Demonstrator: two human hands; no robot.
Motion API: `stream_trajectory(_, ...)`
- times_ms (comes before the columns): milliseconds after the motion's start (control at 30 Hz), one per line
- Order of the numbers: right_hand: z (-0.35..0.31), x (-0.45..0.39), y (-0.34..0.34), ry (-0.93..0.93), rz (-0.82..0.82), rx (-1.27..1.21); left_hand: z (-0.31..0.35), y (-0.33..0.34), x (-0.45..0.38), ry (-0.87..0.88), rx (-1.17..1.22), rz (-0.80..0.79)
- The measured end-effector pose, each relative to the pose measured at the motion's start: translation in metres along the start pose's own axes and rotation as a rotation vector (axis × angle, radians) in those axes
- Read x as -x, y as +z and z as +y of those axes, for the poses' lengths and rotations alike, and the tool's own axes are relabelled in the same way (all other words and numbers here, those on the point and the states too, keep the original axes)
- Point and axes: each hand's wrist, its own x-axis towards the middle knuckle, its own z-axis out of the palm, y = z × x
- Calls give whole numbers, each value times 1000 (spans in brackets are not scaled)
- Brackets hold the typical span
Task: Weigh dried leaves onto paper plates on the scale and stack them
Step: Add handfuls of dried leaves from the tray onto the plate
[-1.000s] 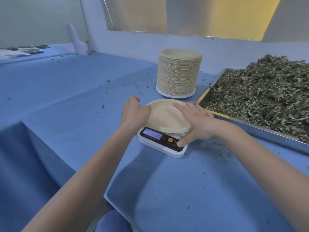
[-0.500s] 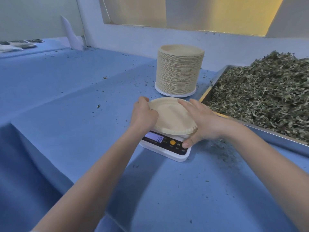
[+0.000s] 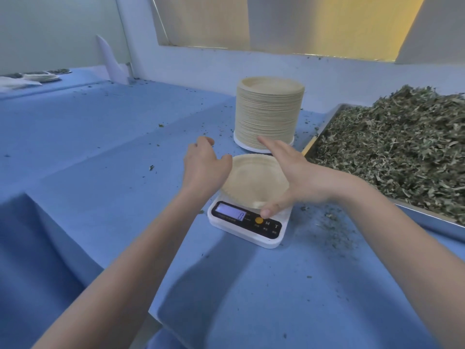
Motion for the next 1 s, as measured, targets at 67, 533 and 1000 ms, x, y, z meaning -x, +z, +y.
stream_trajectory(67, -2, 2, -3, -36, 47, -40, 8, -1, 1, 65, -9, -2)
stream_trajectory(533, 51, 25, -48, 91, 336, -119, 89, 64, 0, 286, 50, -261)
stream_trajectory(1000, 178, 70, -65, 547, 201, 319, 160, 199, -18, 345, -333, -802)
